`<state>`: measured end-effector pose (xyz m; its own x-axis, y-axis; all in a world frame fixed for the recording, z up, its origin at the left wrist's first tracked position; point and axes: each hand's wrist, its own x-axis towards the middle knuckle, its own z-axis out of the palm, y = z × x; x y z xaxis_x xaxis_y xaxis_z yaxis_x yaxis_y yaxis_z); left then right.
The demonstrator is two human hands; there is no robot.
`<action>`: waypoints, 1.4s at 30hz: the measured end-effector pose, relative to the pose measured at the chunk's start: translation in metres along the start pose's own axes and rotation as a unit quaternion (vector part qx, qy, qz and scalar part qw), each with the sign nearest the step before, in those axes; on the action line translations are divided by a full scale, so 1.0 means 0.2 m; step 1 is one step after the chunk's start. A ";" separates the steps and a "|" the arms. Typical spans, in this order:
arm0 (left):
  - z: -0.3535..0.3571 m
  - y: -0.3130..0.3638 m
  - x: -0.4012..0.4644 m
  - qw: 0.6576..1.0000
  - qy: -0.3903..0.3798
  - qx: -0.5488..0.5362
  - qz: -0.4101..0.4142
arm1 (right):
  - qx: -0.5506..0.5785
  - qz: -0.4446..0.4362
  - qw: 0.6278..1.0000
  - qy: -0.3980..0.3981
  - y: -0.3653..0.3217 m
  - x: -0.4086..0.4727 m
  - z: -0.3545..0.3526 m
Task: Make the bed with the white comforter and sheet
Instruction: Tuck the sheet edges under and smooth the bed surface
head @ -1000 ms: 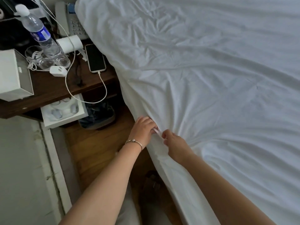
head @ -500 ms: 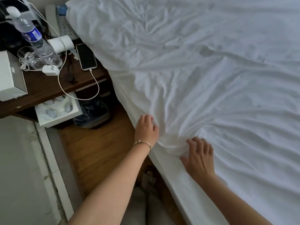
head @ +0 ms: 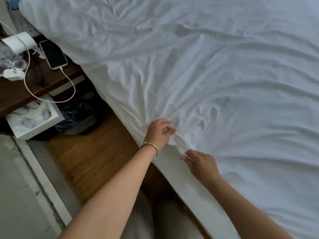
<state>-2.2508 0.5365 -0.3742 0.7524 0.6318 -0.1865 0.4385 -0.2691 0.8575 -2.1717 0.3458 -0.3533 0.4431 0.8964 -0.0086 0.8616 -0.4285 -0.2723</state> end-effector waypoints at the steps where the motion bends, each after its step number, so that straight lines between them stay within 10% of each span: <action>1: 0.01 0.01 0.00 0.999 0.001 -0.011 -0.030 | -0.013 -0.010 0.999 -0.028 -0.01 -0.07 0.02; 7: 0.18 0.03 -0.20 0.948 -0.098 0.240 -0.184 | -0.013 -0.043 0.959 -0.280 0.19 -0.49 0.03; 10: 0.36 0.11 -0.38 0.963 -0.042 0.196 -0.181 | -0.080 -0.165 0.976 -0.115 0.33 -0.61 0.02; 14: 0.61 0.27 -0.60 0.982 -0.007 0.171 -0.085 | -0.088 -0.026 0.992 0.087 0.54 -0.79 -0.07; 21: 0.97 0.43 -0.93 0.981 -0.054 0.159 0.093 | -0.036 0.081 0.996 -0.003 0.72 -1.02 -0.25; 24: 1.04 0.44 -0.99 0.970 -0.039 0.220 0.100 | -0.021 0.143 0.988 -0.051 0.73 -1.05 -0.23; 30: 1.07 0.44 -1.22 0.960 0.029 0.258 0.109 | 0.039 -0.008 0.998 -0.040 0.58 -1.36 -0.15; 33: 1.10 0.46 -1.36 0.956 -0.012 0.290 0.045 | -0.093 -0.019 0.992 -0.077 0.65 -1.44 -0.12; 38: 1.16 0.50 -1.37 0.971 -0.084 0.226 0.007 | -0.133 -0.021 0.982 0.132 0.56 -1.63 -0.11; 42: 1.21 0.52 -1.24 0.945 -0.058 0.320 0.025 | -0.138 0.109 0.984 0.006 0.60 -1.70 -0.10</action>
<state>-2.2726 0.1767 -0.3556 0.8131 0.5322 -0.2359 0.5799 -0.7049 0.4085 -2.2128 -0.0122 -0.3638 0.6265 0.7790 -0.0265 0.7793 -0.6266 0.0064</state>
